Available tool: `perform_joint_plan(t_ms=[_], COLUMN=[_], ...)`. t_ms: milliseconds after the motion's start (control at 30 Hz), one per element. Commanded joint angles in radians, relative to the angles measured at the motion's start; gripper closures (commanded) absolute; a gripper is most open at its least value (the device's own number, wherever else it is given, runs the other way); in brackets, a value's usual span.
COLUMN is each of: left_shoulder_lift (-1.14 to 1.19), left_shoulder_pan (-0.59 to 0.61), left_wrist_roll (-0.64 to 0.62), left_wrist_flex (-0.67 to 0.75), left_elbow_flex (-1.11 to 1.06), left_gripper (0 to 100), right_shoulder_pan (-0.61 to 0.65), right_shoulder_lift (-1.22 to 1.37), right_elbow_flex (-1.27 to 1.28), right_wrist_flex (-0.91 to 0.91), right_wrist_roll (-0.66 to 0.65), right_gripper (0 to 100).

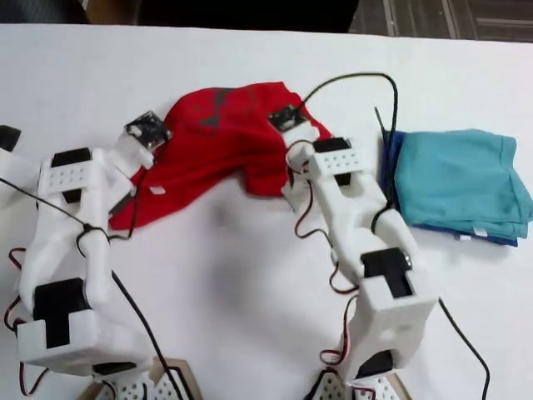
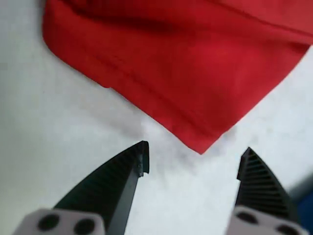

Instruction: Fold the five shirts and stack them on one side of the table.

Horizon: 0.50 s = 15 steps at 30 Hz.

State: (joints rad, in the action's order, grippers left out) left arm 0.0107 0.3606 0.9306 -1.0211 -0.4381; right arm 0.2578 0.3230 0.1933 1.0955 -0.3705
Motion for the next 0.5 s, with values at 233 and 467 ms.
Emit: perform_joint_plan(t_ms=[233, 467], left_shoulder_lift=[-0.009, -0.006], left_shoulder_pan=[0.006, 0.006], left_wrist_roll=[-0.009, -0.009], left_wrist_flex=[-0.028, -0.025], left_elbow_flex=[0.042, 0.042], left_gripper=[97, 97], right_shoulder_pan=[-0.024, -0.015], right_shoulder_lift=[0.17, 0.177], right_elbow_flex=[-0.227, -0.307], right_wrist_flex=[0.028, 0.076], right_wrist_roll=[0.011, 0.011], right_gripper=[70.1, 70.1])
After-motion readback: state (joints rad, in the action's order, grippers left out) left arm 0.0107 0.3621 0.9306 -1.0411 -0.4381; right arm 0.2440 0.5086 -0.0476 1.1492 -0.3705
